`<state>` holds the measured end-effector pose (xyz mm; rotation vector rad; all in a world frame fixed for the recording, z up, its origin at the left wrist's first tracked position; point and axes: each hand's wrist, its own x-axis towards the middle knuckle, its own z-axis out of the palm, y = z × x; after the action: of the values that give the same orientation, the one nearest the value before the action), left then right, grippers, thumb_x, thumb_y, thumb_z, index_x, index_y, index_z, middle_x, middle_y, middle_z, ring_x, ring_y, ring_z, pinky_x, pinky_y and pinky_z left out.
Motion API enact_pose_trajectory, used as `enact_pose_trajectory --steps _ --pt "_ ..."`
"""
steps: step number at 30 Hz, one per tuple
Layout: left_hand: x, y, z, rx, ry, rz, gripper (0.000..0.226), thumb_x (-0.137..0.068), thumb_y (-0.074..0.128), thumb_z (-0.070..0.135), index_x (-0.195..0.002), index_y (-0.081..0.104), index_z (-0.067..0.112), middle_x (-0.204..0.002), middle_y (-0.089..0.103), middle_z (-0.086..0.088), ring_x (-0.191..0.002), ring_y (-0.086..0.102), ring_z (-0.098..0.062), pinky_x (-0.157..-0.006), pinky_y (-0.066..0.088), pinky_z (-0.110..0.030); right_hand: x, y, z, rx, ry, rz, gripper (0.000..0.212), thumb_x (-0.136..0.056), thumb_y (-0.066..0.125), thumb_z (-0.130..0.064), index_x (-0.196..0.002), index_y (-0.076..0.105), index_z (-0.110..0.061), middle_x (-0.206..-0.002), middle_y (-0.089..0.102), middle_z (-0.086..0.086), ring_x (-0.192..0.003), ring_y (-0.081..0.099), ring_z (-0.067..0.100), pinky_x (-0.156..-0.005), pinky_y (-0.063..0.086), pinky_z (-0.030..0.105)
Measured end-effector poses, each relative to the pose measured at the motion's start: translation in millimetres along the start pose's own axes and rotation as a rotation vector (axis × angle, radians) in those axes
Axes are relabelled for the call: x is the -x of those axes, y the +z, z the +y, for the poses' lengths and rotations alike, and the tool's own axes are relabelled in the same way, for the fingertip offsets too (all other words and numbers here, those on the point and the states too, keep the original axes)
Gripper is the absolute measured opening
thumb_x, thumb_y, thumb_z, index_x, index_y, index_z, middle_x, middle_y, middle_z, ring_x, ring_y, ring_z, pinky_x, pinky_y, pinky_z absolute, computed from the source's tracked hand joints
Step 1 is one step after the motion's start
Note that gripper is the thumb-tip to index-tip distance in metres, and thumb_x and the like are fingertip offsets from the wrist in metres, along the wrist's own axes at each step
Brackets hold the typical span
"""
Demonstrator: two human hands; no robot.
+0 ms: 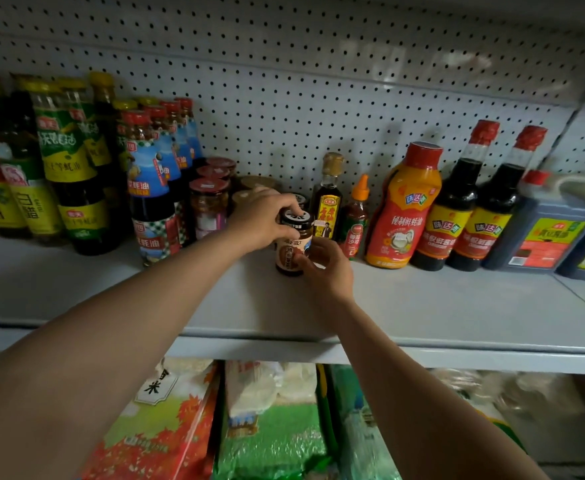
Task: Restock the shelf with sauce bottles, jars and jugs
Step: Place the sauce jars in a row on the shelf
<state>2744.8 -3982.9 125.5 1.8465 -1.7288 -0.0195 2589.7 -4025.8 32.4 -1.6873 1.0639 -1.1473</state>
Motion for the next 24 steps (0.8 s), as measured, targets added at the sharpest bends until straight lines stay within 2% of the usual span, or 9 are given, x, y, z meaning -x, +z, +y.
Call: enact_pose_trajectory --steps 3,7,9,11,13,18,20,24 --pt "-4.1 -6.8 -4.6 -0.064 0.008 -0.032 0.038 -0.073 0.083 0.034 -0.107 0.066 0.030 -0.144 0.051 0.001 -0.143 0.025 -0.021 -0.114 0.024 -0.045 -8.9 4.0 0.1 0.051 -0.009 -0.086 0.044 -0.087 0.078 -0.024 -0.128 0.063 -0.020 -0.115 0.071 -0.003 -0.107 0.065 0.009 -0.096 0.054 0.031" --pt "-8.4 -12.8 -3.9 -0.089 -0.052 -0.116 0.037 -0.074 0.083 0.035 -0.105 0.062 0.038 -0.163 0.017 -0.006 -0.150 0.012 -0.030 -0.119 0.016 -0.051 -15.4 1.6 3.6 0.004 -0.002 -0.157 0.045 -0.090 0.075 -0.023 -0.130 0.056 -0.017 -0.124 0.066 -0.001 -0.117 0.061 0.010 -0.098 0.052 0.029" --pt "-10.0 -15.7 -2.2 -0.108 -0.053 -0.148 0.036 -0.076 0.081 0.035 -0.105 0.060 0.038 -0.164 0.013 -0.007 -0.150 0.010 -0.032 -0.118 0.015 -0.051 -17.1 2.9 5.5 -0.024 0.000 -0.174 0.046 -0.091 0.074 -0.022 -0.132 0.053 -0.014 -0.127 0.065 0.000 -0.117 0.060 0.008 -0.097 0.053 0.028" --pt "-10.7 -18.2 -1.2 -0.128 -0.047 -0.160 0.035 -0.078 0.080 0.034 -0.106 0.059 0.036 -0.163 0.015 -0.007 -0.150 0.010 -0.033 -0.117 0.015 -0.051 -18.2 5.7 4.9 -0.027 0.004 -0.198 0.047 -0.093 0.071 -0.020 -0.134 0.049 -0.011 -0.129 0.062 -0.001 -0.115 0.057 0.005 -0.087 0.050 0.014" --pt "-11.6 -19.7 -0.5 -0.157 -0.036 -0.161 0.035 -0.079 0.079 0.034 -0.107 0.059 0.034 -0.163 0.017 -0.007 -0.150 0.010 -0.034 -0.117 0.016 -0.050 -21.1 7.9 4.3 -0.012 0.004 -0.222 0.048 -0.096 0.068 -0.019 -0.137 0.045 -0.009 -0.129 0.059 -0.001 -0.116 0.054 0.005 -0.083 0.045 0.010" --pt "-17.4 -20.6 -0.8 -0.236 0.004 -0.174 0.042 -0.073 0.083 0.037 -0.105 0.056 0.035 -0.161 0.022 -0.007 -0.148 0.012 -0.037 -0.116 0.020 -0.054 -27.5 10.8 5.6 0.033 -0.004 -0.250 0.048 -0.098 0.063 -0.018 -0.140 0.042 -0.009 -0.134 0.059 0.004 -0.124 0.054 0.011 -0.100 0.047 0.029" --pt "-18.6 -19.8 -3.0 -0.257 0.005 -0.192 0.047 -0.069 0.085 0.038 -0.103 0.054 0.037 -0.161 0.022 -0.007 -0.148 0.010 -0.038 -0.116 0.020 -0.057 -29.0 12.5 6.9 0.058 -0.008 -0.244 0.048 -0.099 0.063 -0.020 -0.141 0.042 -0.010 -0.136 0.059 0.005 -0.121 0.053 0.009 -0.104 0.048 0.034" --pt "-18.4 -17.4 -3.7 -0.290 0.001 -0.180 0.050 -0.069 0.086 0.035 -0.105 0.051 0.038 -0.161 0.021 -0.003 -0.149 0.005 -0.038 -0.116 0.020 -0.061 -30.5 14.6 8.7 0.075 -0.002 -0.234 0.048 -0.099 0.063 -0.024 -0.141 0.043 -0.014 -0.138 0.060 0.003 -0.127 0.055 0.015 -0.107 0.048 0.042"
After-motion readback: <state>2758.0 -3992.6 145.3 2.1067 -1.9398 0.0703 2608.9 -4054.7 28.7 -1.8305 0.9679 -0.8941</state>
